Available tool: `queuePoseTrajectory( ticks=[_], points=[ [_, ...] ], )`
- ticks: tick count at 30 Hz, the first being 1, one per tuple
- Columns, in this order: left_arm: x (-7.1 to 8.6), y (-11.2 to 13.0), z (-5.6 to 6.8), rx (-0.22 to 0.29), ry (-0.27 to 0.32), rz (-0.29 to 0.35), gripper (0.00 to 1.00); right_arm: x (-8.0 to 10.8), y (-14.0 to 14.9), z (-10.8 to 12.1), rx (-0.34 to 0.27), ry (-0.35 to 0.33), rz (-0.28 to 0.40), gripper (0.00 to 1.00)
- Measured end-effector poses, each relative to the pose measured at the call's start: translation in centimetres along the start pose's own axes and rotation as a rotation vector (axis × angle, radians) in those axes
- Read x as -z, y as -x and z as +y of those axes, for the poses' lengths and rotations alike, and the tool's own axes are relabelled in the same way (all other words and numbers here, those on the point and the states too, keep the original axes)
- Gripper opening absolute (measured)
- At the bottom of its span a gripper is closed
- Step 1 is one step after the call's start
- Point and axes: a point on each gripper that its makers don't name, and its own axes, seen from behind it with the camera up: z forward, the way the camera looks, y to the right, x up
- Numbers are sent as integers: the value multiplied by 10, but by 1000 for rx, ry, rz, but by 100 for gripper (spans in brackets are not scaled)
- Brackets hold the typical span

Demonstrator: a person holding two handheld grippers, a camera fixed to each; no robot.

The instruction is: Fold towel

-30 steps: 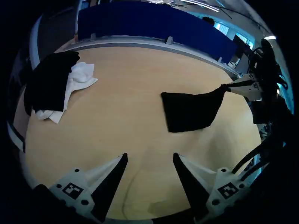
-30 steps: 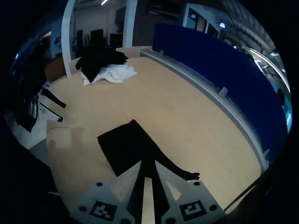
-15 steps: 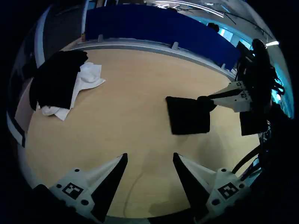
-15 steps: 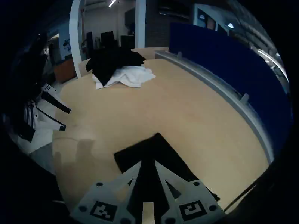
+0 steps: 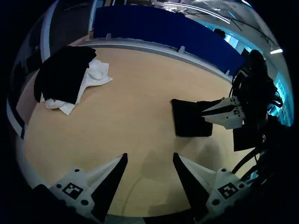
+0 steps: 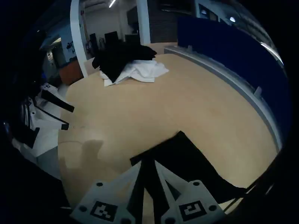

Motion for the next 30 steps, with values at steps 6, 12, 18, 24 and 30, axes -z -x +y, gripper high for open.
queuePoseTrajectory(
  ticks=[6,12,18,24,30],
  points=[
    [0,-2,4,2,9,1,90,4,0,5,6,5,1,10],
    [-3,-1,7,-5,14,-1,90,6,0,8,-2,7,7,10],
    [-7,-2,9,-5,18,-2,90,8,2,14,-4,24,5,35],
    [-8,-2,9,-1,21,-3,90,13,6,16,-8,22,4,54],
    [-9,-3,10,-3,24,-4,90,14,8,20,-3,31,3,66]
  ],
)
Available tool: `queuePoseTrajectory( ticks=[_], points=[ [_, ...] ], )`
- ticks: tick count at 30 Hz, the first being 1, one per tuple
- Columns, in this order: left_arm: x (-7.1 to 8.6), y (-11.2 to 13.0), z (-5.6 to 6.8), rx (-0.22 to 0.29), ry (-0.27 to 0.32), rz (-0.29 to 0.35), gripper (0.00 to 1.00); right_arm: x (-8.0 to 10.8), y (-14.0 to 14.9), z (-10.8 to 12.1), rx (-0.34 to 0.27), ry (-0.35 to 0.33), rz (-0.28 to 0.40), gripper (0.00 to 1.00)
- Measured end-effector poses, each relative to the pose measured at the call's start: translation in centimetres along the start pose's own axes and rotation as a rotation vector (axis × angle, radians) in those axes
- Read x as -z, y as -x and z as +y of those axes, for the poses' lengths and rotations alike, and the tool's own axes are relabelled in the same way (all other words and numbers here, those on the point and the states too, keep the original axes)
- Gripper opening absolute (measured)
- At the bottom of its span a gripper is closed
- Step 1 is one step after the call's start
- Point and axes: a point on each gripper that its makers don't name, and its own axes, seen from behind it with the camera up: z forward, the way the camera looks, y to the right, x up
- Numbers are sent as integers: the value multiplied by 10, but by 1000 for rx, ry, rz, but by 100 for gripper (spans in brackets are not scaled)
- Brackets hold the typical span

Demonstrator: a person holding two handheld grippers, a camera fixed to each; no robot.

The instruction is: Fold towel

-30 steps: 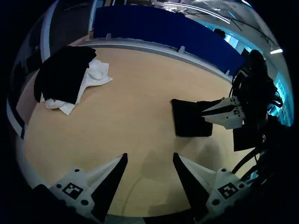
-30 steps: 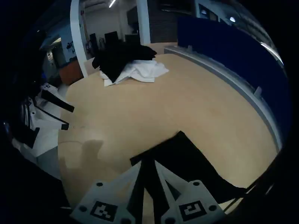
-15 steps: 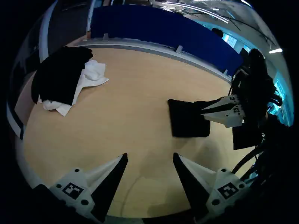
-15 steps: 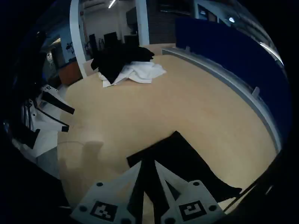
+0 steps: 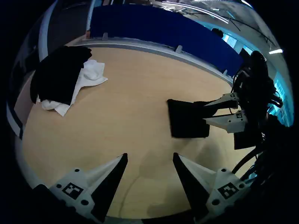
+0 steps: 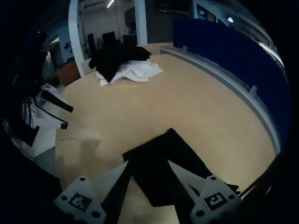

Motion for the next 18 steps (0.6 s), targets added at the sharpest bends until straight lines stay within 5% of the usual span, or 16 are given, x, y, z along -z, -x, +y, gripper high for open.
queuePoseTrajectory(
  ticks=[6,12,18],
  points=[
    [1,0,0,5,4,1,90,6,-3,13,3,19,3,75],
    [2,0,1,10,9,2,90,15,-7,36,12,58,7,99],
    [1,1,2,11,15,2,90,25,-7,54,2,92,14,100]
  ],
)
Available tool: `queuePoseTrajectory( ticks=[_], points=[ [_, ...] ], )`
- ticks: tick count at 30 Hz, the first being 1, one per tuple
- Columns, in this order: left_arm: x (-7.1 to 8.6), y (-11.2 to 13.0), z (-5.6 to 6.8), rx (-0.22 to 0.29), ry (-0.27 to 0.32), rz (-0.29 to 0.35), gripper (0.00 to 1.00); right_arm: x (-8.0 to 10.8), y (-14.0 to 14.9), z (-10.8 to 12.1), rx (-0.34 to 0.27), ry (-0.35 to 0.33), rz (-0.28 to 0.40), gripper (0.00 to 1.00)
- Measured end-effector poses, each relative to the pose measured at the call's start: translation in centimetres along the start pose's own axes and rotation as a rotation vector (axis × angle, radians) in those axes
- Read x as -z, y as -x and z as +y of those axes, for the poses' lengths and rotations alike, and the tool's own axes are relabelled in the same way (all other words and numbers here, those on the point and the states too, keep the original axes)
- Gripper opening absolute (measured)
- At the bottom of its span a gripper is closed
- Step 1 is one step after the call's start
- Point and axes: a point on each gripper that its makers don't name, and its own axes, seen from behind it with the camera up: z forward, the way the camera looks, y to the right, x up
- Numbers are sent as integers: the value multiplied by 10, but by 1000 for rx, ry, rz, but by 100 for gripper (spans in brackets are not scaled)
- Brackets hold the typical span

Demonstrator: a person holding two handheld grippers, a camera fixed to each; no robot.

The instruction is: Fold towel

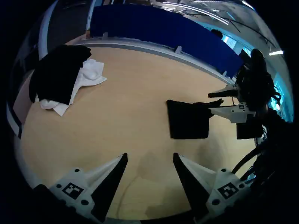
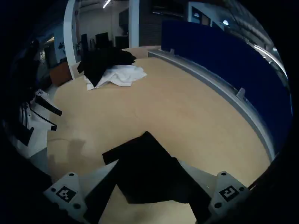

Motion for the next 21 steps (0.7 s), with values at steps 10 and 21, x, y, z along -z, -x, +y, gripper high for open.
queuePoseTrajectory(
  ticks=[10,21],
  points=[
    [-5,-2,1,-7,6,-3,90,15,10,26,-22,59,-1,100],
    [-10,-4,7,-19,17,-6,90,31,18,50,-54,102,0,100]
  ],
)
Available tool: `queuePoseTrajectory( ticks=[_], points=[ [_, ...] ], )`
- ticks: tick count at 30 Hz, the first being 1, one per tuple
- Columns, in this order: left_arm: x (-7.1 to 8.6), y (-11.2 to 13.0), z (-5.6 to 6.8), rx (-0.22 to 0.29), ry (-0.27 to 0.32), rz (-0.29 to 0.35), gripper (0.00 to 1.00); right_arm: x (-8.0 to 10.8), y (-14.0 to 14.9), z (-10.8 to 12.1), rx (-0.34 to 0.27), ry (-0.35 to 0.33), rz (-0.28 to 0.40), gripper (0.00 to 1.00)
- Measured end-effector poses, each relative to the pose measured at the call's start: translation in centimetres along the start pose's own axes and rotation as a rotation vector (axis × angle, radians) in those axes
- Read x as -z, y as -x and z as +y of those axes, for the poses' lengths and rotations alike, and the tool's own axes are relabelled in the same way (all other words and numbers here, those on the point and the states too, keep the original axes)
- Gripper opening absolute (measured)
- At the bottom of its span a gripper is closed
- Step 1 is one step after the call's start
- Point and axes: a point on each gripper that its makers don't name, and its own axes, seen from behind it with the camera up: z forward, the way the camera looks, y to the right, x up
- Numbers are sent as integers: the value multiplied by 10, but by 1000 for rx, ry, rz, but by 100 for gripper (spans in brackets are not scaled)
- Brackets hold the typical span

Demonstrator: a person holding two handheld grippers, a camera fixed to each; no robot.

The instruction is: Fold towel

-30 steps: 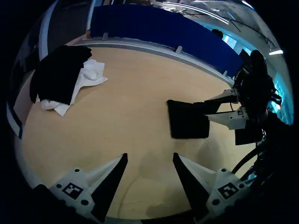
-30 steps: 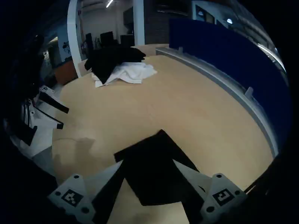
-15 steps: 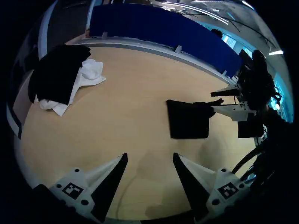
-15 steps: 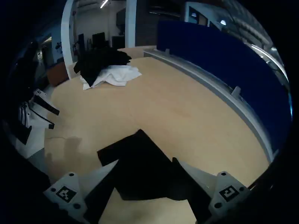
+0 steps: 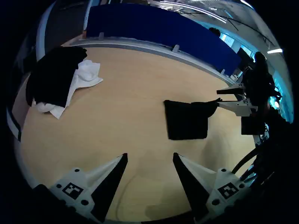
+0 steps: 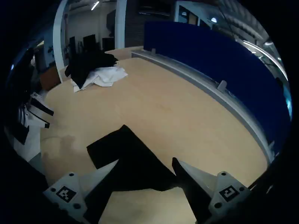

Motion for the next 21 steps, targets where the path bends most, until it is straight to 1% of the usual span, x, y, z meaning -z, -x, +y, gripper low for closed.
queuePoseTrajectory(
  ticks=[5,14,17,21],
  points=[
    [-2,-1,2,-2,3,-1,90,-1,0,-1,7,0,-1,100],
    [1,-2,0,2,-3,3,90,-7,-3,-6,17,-16,-1,100],
    [3,-2,-2,4,-7,3,90,-14,-5,-11,23,-30,-5,100],
    [5,-2,-4,11,-12,8,90,-30,-7,-20,41,-53,-17,100]
  ],
)
